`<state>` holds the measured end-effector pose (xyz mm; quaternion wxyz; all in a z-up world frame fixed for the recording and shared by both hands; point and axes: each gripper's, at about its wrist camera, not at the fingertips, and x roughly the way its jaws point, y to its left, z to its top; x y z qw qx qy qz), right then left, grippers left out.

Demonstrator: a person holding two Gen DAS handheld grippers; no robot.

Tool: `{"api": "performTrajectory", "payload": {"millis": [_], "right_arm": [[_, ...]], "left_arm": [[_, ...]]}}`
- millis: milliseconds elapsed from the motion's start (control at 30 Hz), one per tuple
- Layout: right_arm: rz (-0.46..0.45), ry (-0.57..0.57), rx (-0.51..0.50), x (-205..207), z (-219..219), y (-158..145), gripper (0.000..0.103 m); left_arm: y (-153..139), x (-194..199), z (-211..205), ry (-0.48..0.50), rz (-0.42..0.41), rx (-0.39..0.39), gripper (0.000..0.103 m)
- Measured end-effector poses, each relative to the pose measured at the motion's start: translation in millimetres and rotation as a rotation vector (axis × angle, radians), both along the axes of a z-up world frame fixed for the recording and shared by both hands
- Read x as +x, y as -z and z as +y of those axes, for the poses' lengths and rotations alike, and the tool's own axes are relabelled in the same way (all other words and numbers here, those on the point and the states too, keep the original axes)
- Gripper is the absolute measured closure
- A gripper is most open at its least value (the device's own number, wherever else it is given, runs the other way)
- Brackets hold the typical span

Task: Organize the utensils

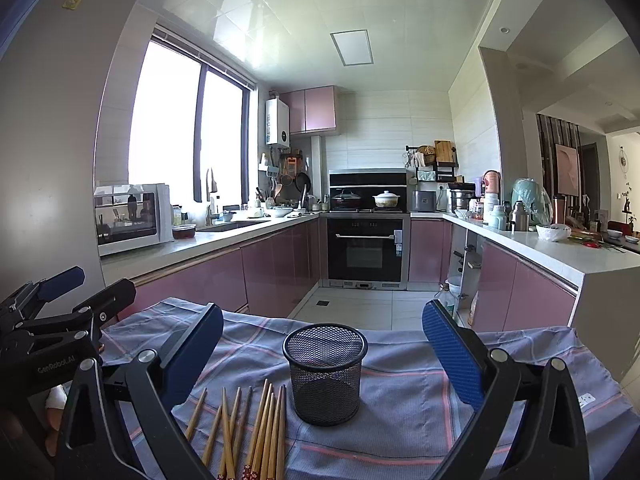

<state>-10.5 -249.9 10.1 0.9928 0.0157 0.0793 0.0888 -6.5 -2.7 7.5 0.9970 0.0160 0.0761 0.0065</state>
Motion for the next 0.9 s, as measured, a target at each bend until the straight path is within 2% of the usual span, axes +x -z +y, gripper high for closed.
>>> {"api": "performTrajectory", "payload": {"millis": [900], "right_arm": [[0.002,-0.001,0.010,-0.3,-0.5,1.6,0.007]], "left_arm": [[-1.0,0.2,-1.7,0.001,0.002,-0.005,0.006]]}}
